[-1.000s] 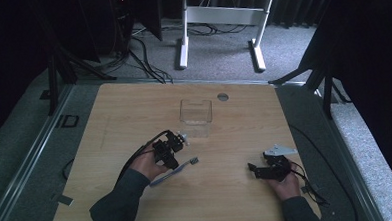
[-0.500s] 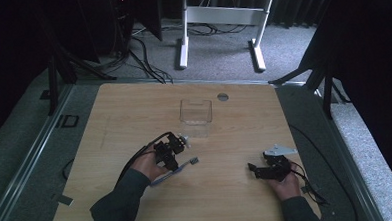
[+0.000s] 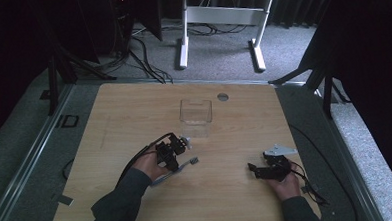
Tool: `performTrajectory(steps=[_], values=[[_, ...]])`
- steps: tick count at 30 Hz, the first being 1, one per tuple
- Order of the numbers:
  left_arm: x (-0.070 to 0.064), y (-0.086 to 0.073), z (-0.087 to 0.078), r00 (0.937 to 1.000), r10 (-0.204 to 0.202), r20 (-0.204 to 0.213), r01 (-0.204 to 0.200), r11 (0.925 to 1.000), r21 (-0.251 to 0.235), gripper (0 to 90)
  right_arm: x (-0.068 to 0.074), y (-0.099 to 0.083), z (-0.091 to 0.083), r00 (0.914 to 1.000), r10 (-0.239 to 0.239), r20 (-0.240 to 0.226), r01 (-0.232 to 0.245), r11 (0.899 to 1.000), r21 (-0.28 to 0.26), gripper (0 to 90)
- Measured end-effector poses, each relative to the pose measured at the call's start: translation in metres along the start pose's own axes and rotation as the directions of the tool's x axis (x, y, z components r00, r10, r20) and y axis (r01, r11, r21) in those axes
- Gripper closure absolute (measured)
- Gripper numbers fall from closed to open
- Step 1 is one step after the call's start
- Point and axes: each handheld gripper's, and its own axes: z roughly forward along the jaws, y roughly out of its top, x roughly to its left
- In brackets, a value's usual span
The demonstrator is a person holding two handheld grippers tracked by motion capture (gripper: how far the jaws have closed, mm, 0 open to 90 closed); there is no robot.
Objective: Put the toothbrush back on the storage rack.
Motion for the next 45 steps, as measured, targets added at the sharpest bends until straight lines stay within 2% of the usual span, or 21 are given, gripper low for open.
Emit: performTrajectory(steps=[13, 26, 41, 45], values=[[-0.002, 0.007, 0.011, 0.9998, 0.018, 0.012, -0.018, 0.9992, 0.036, 67.8, 0.0, 0.0, 0.0, 1.0, 0.0, 0.0, 0.0, 1.0, 0.0, 19.3], [-0.001, 0.012, 0.022, 0.9993, 0.038, 0.003, -0.038, 0.9958, 0.083, 70.5, 0.0, 0.0, 0.0, 1.0, 0.0, 0.0, 0.0, 1.0, 0.0, 19.3], [-0.001, 0.014, 0.029, 0.999, 0.044, 0.011, -0.045, 0.994, 0.1, 75.5, 0.0, 0.0, 0.0, 1.0, 0.0, 0.0, 0.0, 1.0, 0.0, 19.3], [-0.001, 0.014, 0.029, 0.9985, 0.051, 0.021, -0.053, 0.9938, 0.098, 80.0, 0.0, 0.0, 0.0, 1.0, -0.001, 0.0, 0.001, 1.0, 0.0, 19.3]])
